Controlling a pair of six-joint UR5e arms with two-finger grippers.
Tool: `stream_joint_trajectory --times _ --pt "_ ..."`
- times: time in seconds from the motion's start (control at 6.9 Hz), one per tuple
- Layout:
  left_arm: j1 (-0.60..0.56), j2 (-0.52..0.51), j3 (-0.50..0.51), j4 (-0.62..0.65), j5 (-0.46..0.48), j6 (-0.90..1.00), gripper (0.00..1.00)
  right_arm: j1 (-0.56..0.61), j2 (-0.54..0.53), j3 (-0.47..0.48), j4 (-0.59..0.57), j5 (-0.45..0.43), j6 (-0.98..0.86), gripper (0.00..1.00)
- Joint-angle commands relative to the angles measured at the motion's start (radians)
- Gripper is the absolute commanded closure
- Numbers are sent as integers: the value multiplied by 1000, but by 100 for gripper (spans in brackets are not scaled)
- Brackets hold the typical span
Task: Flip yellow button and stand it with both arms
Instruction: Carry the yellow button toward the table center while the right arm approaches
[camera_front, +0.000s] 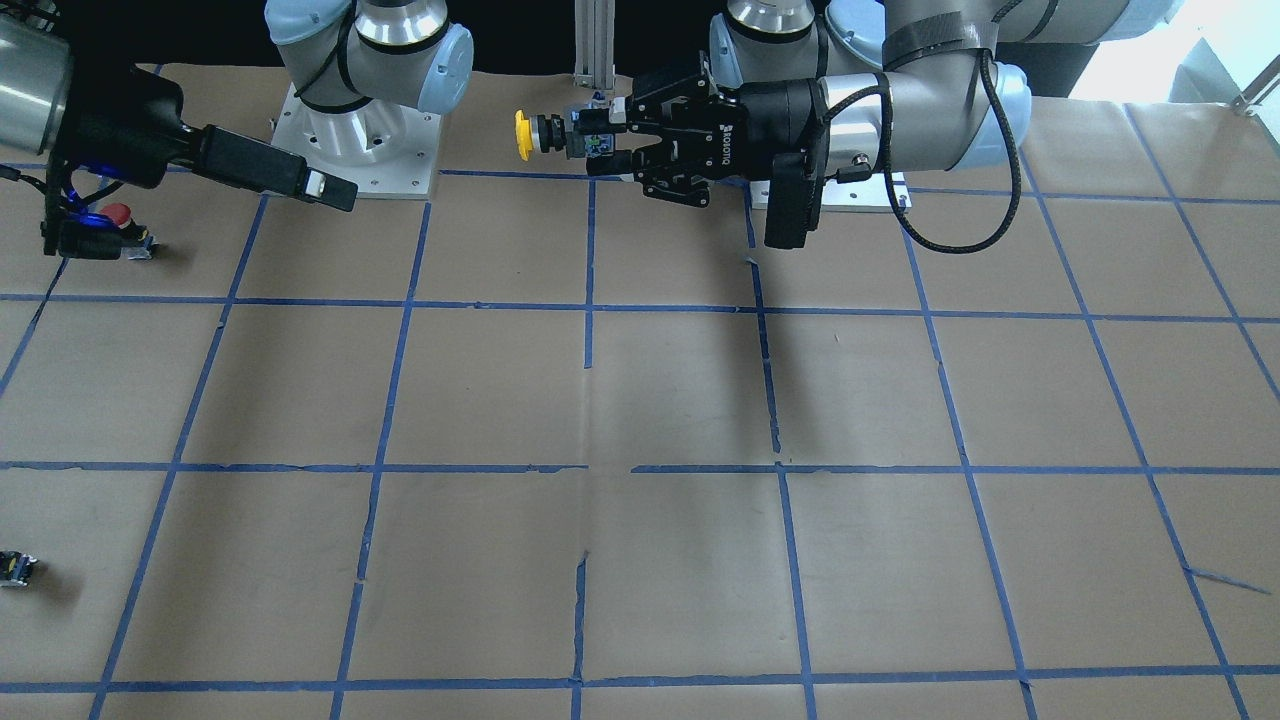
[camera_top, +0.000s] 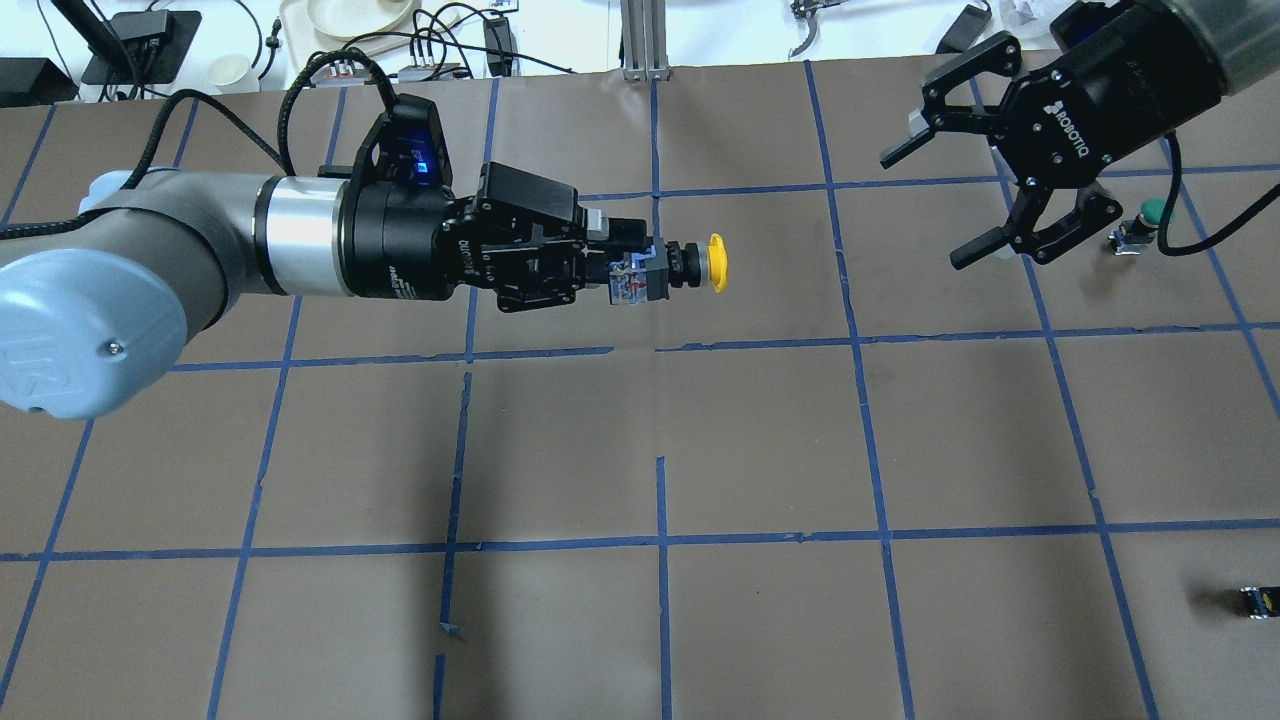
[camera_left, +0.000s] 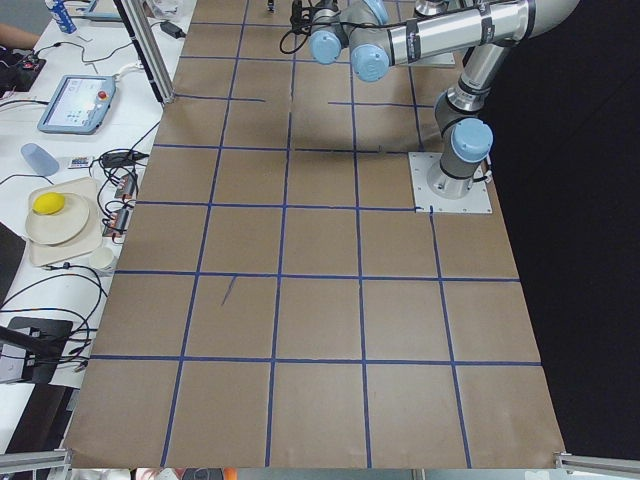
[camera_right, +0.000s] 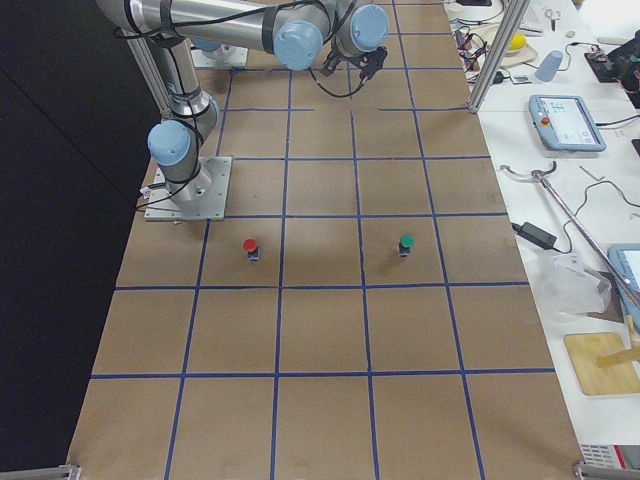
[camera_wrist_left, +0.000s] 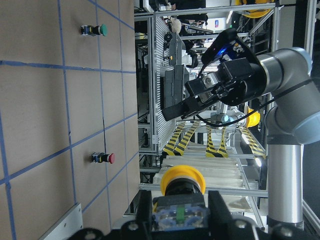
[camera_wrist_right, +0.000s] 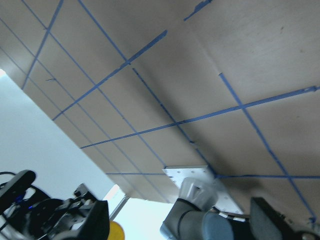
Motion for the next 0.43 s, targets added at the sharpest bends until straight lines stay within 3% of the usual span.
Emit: stream_joint_trajectory --times 0.0,0.29 --pt "-53 5 -10 1 -85 0 85 1 -21 46 207 249 -75 1" --pt "-68 7 -8 6 -87 -2 85 125 -42 84 293 387 -71 1"
